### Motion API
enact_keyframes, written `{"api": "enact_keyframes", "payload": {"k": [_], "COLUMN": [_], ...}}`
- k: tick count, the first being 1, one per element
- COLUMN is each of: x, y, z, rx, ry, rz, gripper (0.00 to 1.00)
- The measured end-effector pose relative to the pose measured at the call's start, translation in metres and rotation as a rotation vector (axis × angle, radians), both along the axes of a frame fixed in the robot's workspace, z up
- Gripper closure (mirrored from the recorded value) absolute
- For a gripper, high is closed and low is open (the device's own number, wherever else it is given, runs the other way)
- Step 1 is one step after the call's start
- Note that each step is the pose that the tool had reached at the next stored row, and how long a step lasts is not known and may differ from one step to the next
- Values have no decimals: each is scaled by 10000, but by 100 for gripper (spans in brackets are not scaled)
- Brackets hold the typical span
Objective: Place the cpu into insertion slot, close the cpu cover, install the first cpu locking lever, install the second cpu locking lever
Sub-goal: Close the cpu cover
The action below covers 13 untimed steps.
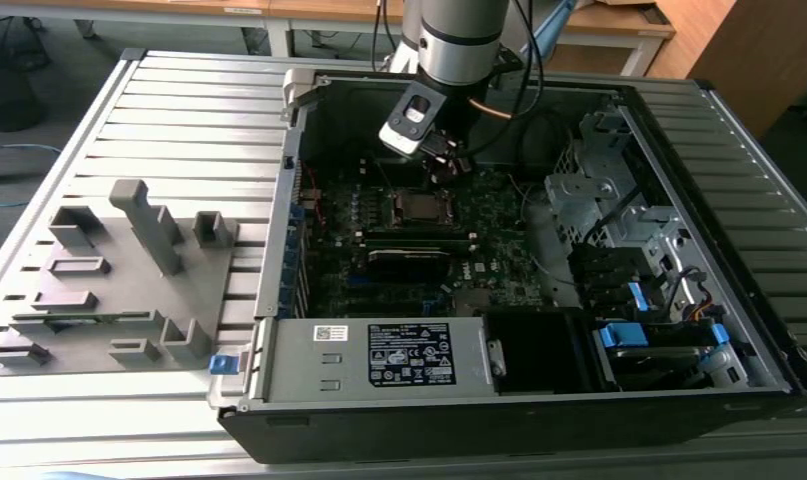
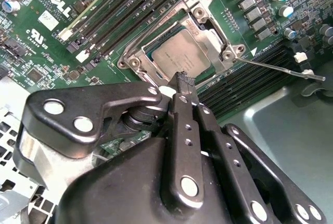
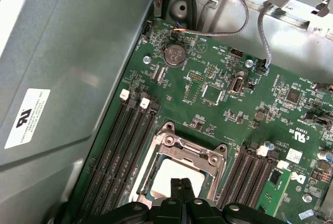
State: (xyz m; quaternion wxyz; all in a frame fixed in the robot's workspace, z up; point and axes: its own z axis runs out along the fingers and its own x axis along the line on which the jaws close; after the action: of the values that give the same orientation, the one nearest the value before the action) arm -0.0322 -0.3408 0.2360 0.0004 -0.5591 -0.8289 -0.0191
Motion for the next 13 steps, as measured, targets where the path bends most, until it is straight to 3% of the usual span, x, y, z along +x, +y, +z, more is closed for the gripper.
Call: {"api": "enact_keyframes", "payload": {"k": [8, 13], "x": [0, 0], "y": [0, 0], "z": [0, 0], "rx": [0, 0], "ry": [0, 0], "rz": [142, 563], "gripper": [89, 89]}}
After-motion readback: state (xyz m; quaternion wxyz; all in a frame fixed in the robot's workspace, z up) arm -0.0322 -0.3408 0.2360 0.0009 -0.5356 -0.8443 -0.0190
